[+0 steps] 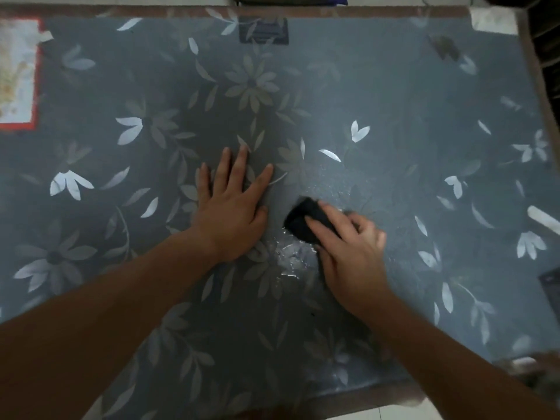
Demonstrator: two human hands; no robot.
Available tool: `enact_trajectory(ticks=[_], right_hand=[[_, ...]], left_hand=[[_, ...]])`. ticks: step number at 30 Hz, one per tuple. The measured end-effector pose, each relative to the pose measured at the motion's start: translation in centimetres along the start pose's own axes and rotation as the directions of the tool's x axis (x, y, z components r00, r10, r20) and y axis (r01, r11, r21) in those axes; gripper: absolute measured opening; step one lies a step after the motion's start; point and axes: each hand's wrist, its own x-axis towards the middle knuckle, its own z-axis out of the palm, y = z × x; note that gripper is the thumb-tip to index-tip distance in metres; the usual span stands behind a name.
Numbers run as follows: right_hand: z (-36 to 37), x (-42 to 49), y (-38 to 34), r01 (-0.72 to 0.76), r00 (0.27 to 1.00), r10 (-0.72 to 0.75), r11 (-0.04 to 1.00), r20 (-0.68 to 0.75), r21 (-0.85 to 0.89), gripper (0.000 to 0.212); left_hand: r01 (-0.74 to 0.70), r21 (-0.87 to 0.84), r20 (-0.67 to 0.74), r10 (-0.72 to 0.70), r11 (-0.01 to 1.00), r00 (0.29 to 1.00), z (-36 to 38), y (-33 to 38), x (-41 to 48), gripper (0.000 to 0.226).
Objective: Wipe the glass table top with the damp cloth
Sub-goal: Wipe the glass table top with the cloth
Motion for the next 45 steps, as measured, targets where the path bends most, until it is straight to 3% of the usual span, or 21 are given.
enact_trajectory(ticks=[3,6,8,12,15,18,21,23,25,27,28,29,31,32,33,35,40,43,45], right_hand=[[-0.1,1.8,2.0,-0.178,0.982,0.179,0.984,-0.061,0.008,0.046],[0.5,4.2,0.5,-0.399,0.900,0.406,0.914,-0.160,0.072,0.042],[0.9,3.0,-1.4,-0.358,0.919,0.362,0.932,-0.158,0.058,0.044],[0.9,-1.9,-2.3,-0.137,0.989,0.139,0.990,-0.047,0.045,0.042],[0.0,-0.8,-1.8,-0.234,0.969,0.246,0.949,-0.032,0.210,0.030],[-1.8,1.3,-2.4,-0.386,0.910,0.415,0.827,0.020,0.408,0.028],[-4.9,1.5,-3.1,-0.422,0.882,0.467,0.724,0.063,0.545,0.018],[-6.7,0.8,-3.7,-0.460,0.858,0.481,0.561,0.182,0.688,0.012],[-7.5,-0.4,-3.9,-0.494,0.822,0.474,0.318,0.315,0.809,0.014],[-7.5,-1.4,-3.7,-0.540,0.784,0.428,0.113,0.450,0.834,0.013],[-6.9,-1.7,-3.1,-0.565,0.773,0.429,0.131,0.467,0.815,0.013],[-6.3,-2.1,-2.2,-0.583,0.780,0.454,0.275,0.431,0.764,0.014],[-5.2,-2.8,-0.4,-0.490,0.869,0.445,0.720,0.214,0.491,0.025],[-5.0,-3.2,-0.1,-0.388,0.921,0.377,0.855,0.102,0.344,0.031],[-4.9,-3.6,-0.3,-0.288,0.956,0.294,0.919,0.021,0.269,0.033],[-4.1,-4.0,-1.4,-0.157,0.985,0.169,0.950,-0.021,0.269,0.036],[0.1,-5.3,-4.9,0.026,0.966,0.004,0.993,0.258,-0.113,0.067],[0.4,-5.1,-2.5,0.064,0.977,-0.037,0.990,0.209,-0.126,0.060],[0.6,-3.9,-2.0,-0.021,0.989,0.039,0.992,0.142,-0.128,0.057]], left_hand=[[-0.017,-0.060,-0.020,0.016,0.998,1.000,-0.4,0.0,-0.3,0.067],[-0.054,-0.066,-0.107,0.046,0.996,0.993,-0.6,0.1,-1.8,0.060],[-0.069,-0.022,-0.118,0.066,0.997,0.991,-0.2,0.2,-3.6,0.058],[-0.076,0.016,-0.077,0.077,0.997,0.994,0.9,-0.4,-6.3,0.059],[-0.070,0.002,-0.080,0.070,0.998,0.994,0.8,-0.8,-6.3,0.059],[-0.062,-0.006,-0.086,0.061,0.998,0.994,0.3,-0.6,-6.4,0.058],[-0.027,-0.016,-0.092,0.025,1.000,0.995,0.0,-0.4,-7.1,0.061],[0.003,-0.010,-0.098,-0.004,1.000,0.995,0.1,-0.2,-7.9,0.062],[0.035,0.014,-0.108,-0.034,0.999,0.994,0.3,0.0,-8.9,0.061],[0.074,0.024,-0.094,-0.071,0.997,0.993,0.5,0.2,-9.6,0.062],[0.088,0.026,-0.082,-0.085,0.996,0.993,0.6,0.2,-9.8,0.063],[0.096,0.032,-0.069,-0.094,0.995,0.993,0.7,0.2,-10.0,0.064],[0.099,0.046,-0.037,-0.097,0.994,0.995,1.0,0.1,-10.1,0.066],[0.099,0.045,-0.022,-0.098,0.994,0.995,1.2,0.1,-10.1,0.067],[0.101,0.039,-0.011,-0.100,0.994,0.995,1.3,0.1,-10.1,0.068],[0.102,0.030,0.001,-0.102,0.994,0.995,1.4,0.0,-10.1,0.069],[0.092,0.015,0.023,-0.093,0.996,0.995,1.5,-0.2,-10.3,0.072],[0.088,-0.011,0.046,-0.088,0.996,0.995,1.6,-0.5,-10.3,0.073],[0.081,-0.019,0.065,-0.080,0.997,0.995,1.6,-0.7,-10.2,0.075]])
